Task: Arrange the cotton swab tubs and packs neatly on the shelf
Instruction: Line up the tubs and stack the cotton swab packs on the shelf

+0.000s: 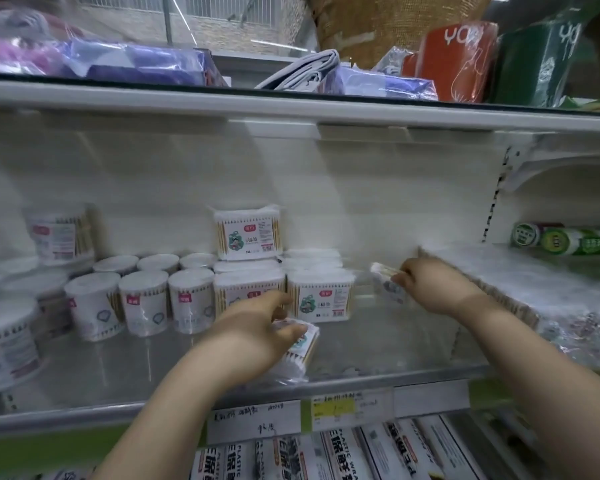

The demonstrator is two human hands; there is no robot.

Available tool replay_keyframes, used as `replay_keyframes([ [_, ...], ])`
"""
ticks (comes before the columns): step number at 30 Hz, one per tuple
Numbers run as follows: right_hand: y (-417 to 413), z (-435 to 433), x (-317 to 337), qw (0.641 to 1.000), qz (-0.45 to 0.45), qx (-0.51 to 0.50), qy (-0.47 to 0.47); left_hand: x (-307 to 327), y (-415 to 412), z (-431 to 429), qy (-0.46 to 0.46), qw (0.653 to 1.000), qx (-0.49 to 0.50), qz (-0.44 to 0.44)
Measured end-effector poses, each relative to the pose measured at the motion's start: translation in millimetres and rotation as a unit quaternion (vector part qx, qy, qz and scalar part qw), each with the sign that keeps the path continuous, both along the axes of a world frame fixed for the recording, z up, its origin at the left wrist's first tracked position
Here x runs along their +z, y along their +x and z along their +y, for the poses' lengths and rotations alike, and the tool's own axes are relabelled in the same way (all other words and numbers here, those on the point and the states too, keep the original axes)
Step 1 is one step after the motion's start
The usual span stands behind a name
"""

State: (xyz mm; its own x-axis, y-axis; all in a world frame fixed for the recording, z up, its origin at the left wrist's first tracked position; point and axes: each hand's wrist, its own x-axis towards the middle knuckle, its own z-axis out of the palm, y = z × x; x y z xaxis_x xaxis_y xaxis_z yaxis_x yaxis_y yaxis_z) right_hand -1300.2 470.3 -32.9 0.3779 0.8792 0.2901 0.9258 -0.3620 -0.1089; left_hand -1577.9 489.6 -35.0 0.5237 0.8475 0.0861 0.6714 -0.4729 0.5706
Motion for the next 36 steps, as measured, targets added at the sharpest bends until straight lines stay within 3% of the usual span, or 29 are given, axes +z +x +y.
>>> replay_keyframes([
  [5, -7, -24, 18, 0.976, 0.157, -0.021, 0.147, -9, 6, -4, 0.011, 0.997, 0.006, -0.077],
  [9, -43, -43, 22, 0.881, 0.396, 0.046, 0.257, -11, 15, -4, 0.030, 0.992, 0.020, -0.124],
  [13, -76, -57, 23, 0.804, 0.530, 0.138, 0.231, -9, 17, -7, -0.025, 0.964, 0.015, -0.264],
  [15, -86, -59, 21, 0.798, 0.543, 0.172, 0.196, -9, 16, -9, -0.083, 0.935, 0.009, -0.345],
  [17, -96, -56, 17, 0.821, 0.519, 0.185, 0.149, -8, 13, -10, -0.134, 0.907, 0.003, -0.400],
  [22, -113, -38, 13, 0.855, 0.478, 0.170, 0.107, -11, 12, -5, -0.204, 0.863, -0.006, -0.462],
  [24, -115, -32, 11, 0.833, 0.510, 0.163, 0.141, -10, 10, -1, -0.223, 0.835, 0.003, -0.503],
  [28, -116, -34, 5, 0.735, 0.623, 0.221, 0.153, -11, 7, 2, -0.245, 0.772, 0.038, -0.585],
  [30, -119, -35, -1, 0.734, 0.624, 0.229, 0.139, -12, 8, 1, -0.258, 0.745, 0.038, -0.614],
  [33, -120, -28, -8, 0.715, 0.649, 0.206, 0.158, -18, 8, 1, -0.245, 0.754, 0.043, -0.608],
  [36, -115, -22, -8, 0.689, 0.668, 0.190, 0.208, -22, 7, 5, -0.189, 0.814, 0.058, -0.546],
])
